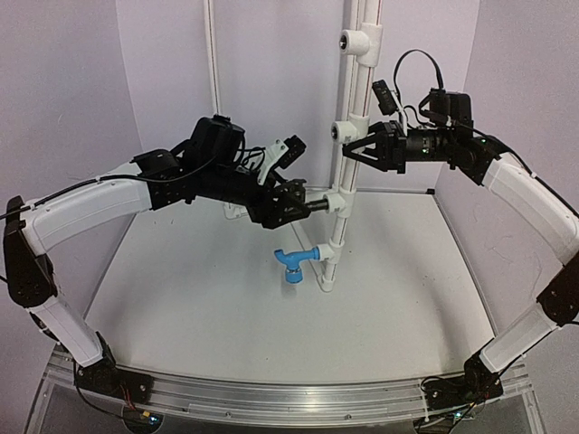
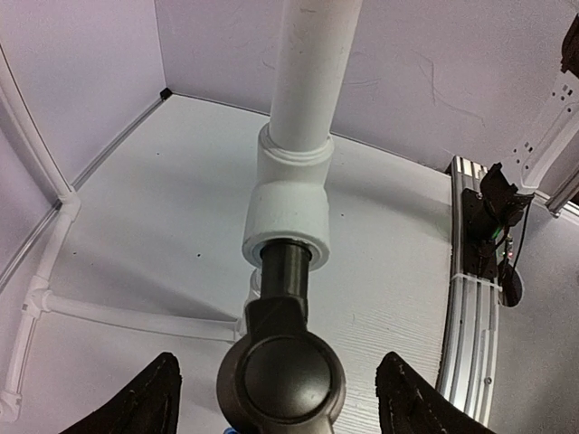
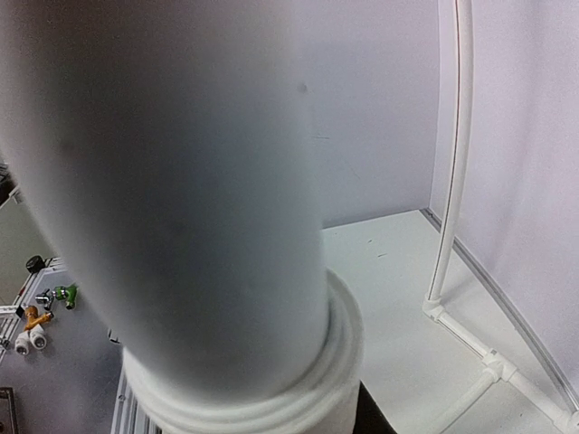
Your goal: Install the water faucets
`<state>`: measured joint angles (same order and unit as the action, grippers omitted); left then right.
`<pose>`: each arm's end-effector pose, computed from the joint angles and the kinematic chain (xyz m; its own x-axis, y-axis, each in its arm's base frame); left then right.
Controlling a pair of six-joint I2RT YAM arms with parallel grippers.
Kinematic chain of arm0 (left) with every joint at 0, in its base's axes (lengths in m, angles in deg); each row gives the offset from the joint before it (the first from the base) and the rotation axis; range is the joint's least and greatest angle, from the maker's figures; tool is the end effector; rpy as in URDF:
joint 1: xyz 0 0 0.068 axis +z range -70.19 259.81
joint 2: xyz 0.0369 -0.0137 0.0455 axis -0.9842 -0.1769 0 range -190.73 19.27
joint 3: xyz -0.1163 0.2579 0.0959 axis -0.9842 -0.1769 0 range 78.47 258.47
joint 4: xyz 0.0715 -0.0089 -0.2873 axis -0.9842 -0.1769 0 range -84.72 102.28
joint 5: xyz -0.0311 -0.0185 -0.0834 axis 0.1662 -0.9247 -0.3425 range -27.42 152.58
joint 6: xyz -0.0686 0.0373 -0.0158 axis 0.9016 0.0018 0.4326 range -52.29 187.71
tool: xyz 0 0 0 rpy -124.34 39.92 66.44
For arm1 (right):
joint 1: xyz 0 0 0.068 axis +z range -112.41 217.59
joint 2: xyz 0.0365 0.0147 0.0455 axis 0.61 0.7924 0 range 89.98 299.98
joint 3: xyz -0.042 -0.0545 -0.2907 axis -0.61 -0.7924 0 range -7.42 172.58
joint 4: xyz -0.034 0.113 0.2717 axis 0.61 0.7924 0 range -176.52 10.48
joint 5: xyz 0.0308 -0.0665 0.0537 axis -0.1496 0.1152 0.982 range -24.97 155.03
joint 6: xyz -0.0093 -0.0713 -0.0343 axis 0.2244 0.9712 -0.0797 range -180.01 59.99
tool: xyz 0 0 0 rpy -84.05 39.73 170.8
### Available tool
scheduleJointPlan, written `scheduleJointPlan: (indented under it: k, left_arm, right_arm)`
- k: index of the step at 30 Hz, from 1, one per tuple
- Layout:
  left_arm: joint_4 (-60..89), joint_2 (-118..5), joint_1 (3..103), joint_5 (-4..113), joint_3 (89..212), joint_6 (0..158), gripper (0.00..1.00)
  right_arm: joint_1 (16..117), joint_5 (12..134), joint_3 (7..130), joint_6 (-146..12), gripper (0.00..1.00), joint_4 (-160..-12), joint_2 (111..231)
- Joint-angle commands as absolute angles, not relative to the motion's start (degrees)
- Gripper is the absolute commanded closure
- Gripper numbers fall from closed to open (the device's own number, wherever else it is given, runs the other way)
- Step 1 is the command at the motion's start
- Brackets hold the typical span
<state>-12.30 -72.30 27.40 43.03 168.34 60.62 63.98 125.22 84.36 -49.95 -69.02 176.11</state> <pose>0.2475 -0.3593 0.3942 -0.1534 0.3899 -0.9080 0.9560 0.2912 -0.0365 0.3144 0.2225 0.4688 -0.0097 -0.1017 -0.9948 -0.9987 0.0508 0.0045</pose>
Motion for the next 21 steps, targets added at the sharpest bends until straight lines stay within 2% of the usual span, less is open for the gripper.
scheduleJointPlan:
  k: [1, 3, 12, 17, 21]
  left_arm:
    - [-13.5, -74.18, 27.51, 41.26, 171.37, 61.07, 0.27]
    - [-13.81, -74.65, 27.51, 40.91, 171.93, 60.22, 0.29]
    - [-11.47, -73.5, 25.95, 44.3, 170.6, 52.3, 0.51]
    - [-9.82, -72.07, 24.12, 48.11, 168.55, 46.88, 0.6]
    - [-10.02, -70.57, 23.23, 49.06, 167.79, 43.22, 0.63]
  right_arm:
    - [63.25, 118.69, 82.51, -53.6, 1.0, -59.45, 178.22]
    - [63.29, 118.64, 82.64, -53.51, 1.0, -59.45, 178.22]
    - [63.28, 118.72, 83.12, -53.59, 1.0, -59.5, 178.86]
    - [63.27, 118.64, 83.19, -53.59, 1.0, -59.45, 179.05]
    - [63.28, 118.57, 83.1, -53.55, 1.0, -59.45, 179.1]
